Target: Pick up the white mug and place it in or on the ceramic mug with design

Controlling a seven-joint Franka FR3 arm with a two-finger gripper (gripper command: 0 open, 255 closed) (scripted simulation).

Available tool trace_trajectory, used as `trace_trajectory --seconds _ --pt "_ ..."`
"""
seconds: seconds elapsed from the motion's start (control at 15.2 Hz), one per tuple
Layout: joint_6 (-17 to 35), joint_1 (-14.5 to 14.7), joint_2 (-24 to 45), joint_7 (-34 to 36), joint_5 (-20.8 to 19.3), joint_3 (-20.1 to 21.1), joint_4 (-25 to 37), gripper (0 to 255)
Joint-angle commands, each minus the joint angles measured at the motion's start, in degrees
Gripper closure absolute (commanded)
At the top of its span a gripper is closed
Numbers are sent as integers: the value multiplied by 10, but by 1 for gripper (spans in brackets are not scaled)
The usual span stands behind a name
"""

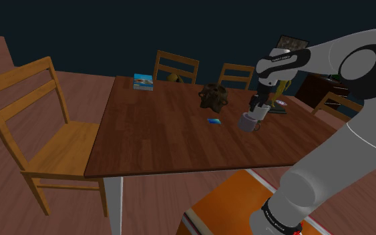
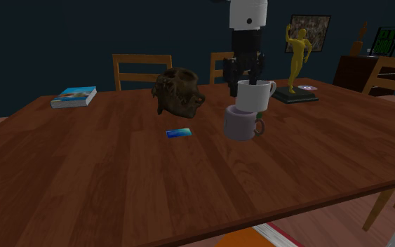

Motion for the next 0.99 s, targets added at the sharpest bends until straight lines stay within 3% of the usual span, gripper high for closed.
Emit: trace_trajectory --seconds 0.0,0.13,0.4,0.92 --pt "0 0 0 0 0 0 0 0" --pt "0 0 0 0 0 0 0 0" --pt "-73 3 -20 5 -5 7 54 0" --pt "-73 3 -20 5 -5 8 54 0"
